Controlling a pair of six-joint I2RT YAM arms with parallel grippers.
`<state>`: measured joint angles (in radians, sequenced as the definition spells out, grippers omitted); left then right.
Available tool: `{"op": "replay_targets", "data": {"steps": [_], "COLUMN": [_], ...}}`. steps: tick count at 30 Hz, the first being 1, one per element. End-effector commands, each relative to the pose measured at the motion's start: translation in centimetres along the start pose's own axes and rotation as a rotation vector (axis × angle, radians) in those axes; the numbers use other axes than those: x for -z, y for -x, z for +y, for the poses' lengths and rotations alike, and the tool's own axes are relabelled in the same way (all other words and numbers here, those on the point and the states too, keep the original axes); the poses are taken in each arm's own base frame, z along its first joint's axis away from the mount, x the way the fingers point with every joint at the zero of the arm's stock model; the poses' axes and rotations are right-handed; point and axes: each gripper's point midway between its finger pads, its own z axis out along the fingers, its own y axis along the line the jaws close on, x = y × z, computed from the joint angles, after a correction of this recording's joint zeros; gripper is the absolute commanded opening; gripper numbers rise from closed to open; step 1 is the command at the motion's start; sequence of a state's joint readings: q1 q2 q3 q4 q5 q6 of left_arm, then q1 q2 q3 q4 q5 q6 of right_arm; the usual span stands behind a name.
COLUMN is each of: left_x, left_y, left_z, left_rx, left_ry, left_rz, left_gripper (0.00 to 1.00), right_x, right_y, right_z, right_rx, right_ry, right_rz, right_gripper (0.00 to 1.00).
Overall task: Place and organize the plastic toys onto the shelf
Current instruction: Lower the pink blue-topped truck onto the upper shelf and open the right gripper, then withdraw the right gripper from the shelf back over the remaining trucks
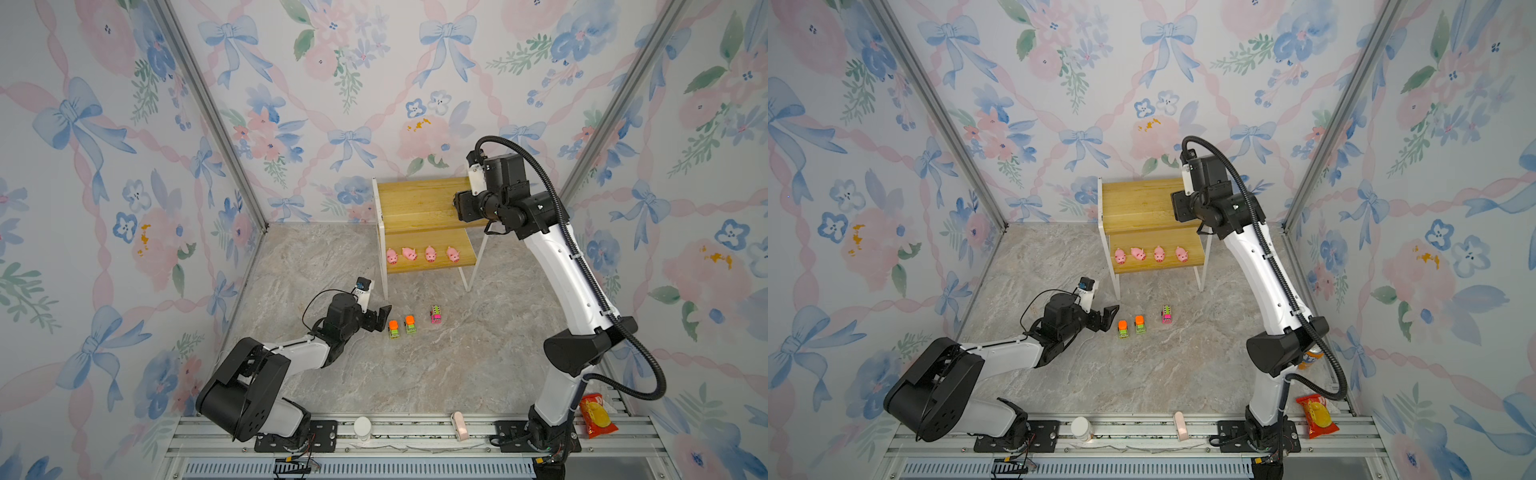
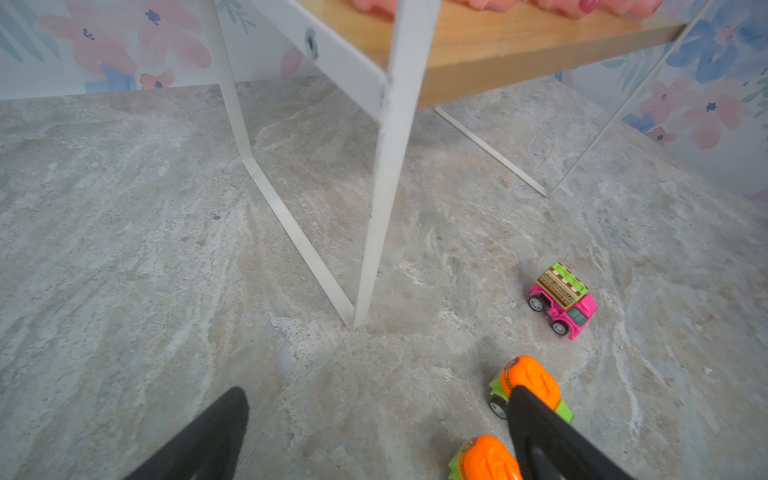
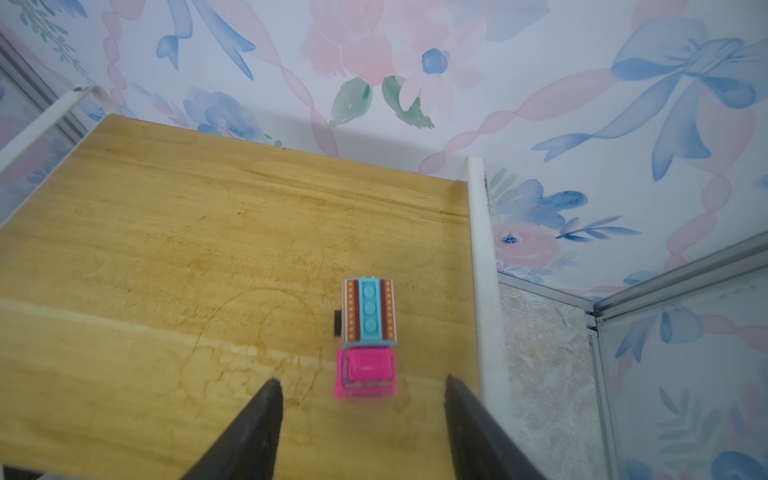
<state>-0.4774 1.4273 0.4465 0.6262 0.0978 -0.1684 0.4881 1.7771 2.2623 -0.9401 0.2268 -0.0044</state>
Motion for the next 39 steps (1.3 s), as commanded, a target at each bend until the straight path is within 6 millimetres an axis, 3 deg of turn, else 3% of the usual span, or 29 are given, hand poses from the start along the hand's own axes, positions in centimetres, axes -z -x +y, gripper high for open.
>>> {"op": "replay_targets", "data": {"steps": [1, 3, 7, 14, 18, 23, 32, 39], "left_x": [0.2, 0.1, -0.1, -0.3, -0.4, -0.2, -0.2, -0.2], "left_y": [-0.1, -0.2, -0.4, -0.7, -0.7, -0.7, -0.9, -0.9], "left_z": [-0.2, -0.2, -0.2, 0.0, -0.1, 0.0, -0.2, -0.1], "left_rx": [0.007, 0.007, 0.007, 0.005, 0.006, 0.002, 0.008, 0.008], "left_ry": [-0.007, -0.006, -0.007, -0.003, -0.005, -0.002, -0.009, -0.008], "left_rz": [-0.001, 0.001, 0.011, 0.019, 0.022, 0.018, 0.024, 0.024], "left_gripper": [0.98, 0.98, 0.98, 0.98, 0.98, 0.98, 0.98, 0.98], "right_x": [6.3, 7.3, 7.4, 4.4, 2.7, 0.6, -5.1, -8.7], "right_y": [-0.4, -2.9, -10.3, -24.0, -28.9, -31.8, -33.5, -34.4], "right_z": [0.1, 1.0, 2.7, 6.9, 8.5, 9.6, 12.3, 12.6], "right_rx": [0.012, -0.038, -0.173, -0.245, -0.252, -0.262, -0.226, -0.242], "right_ry": [-0.009, 0.032, 0.114, 0.132, 0.102, 0.086, 0.109, 0.105], "right_rz": [-0.074, -0.081, -0.053, 0.136, 0.206, 0.234, 0.333, 0.383], "right_gripper": [0.66, 0.67, 0.67, 0.68, 0.68, 0.68, 0.68, 0.68]}}
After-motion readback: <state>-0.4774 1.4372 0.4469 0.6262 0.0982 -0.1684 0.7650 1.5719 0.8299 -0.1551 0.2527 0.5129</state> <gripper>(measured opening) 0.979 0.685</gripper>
